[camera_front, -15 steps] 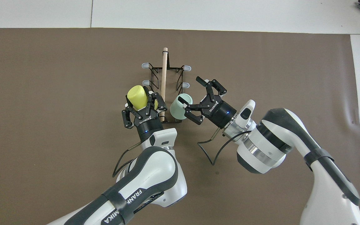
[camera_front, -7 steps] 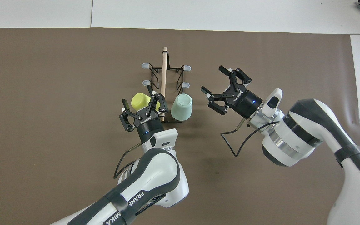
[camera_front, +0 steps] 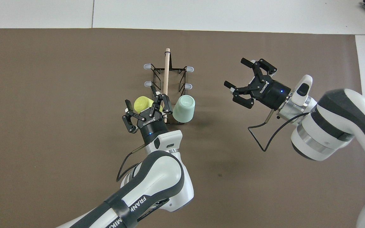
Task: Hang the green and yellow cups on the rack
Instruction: 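Open the left gripper and pull it back from the yellow cup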
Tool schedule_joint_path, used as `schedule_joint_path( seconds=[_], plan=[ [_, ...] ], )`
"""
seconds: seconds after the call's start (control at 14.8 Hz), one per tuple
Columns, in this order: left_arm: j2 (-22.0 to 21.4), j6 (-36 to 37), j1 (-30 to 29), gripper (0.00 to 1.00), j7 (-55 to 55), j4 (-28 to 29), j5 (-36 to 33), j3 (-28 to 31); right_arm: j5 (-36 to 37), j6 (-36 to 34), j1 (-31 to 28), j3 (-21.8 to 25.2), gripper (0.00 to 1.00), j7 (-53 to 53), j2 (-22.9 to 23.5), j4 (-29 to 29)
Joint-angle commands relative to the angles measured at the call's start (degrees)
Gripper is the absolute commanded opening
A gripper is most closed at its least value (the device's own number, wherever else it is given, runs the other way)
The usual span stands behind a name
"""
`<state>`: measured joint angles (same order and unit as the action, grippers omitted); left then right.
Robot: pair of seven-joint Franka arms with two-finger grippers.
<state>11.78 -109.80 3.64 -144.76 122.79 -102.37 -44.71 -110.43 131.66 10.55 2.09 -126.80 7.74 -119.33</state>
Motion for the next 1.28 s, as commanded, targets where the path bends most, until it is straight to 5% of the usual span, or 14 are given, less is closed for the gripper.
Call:
schedule_joint_path(
  seconds=[0.0,0.74,1.21],
  plan=[
    [-2.2,-4.1,-0.7,1.0,6.4,-1.9,5.1,0.5,9.4,0.6,-2.7,-0.5,1.0,5.7,-0.5,2.1],
    [-5.5,-21.8,-0.5,1.0,48.5,-11.1,29.6,14.5,50.5,4.6,-5.4,0.0,1.0,34.8,-2.9,8.0],
    [-10.7,-26.5,-0.2,1.0,96.2,-15.7,66.1,26.2,82.9,7.8,-6.1,0.3,1.0,61.2,-5.3,8.0]
  ],
)
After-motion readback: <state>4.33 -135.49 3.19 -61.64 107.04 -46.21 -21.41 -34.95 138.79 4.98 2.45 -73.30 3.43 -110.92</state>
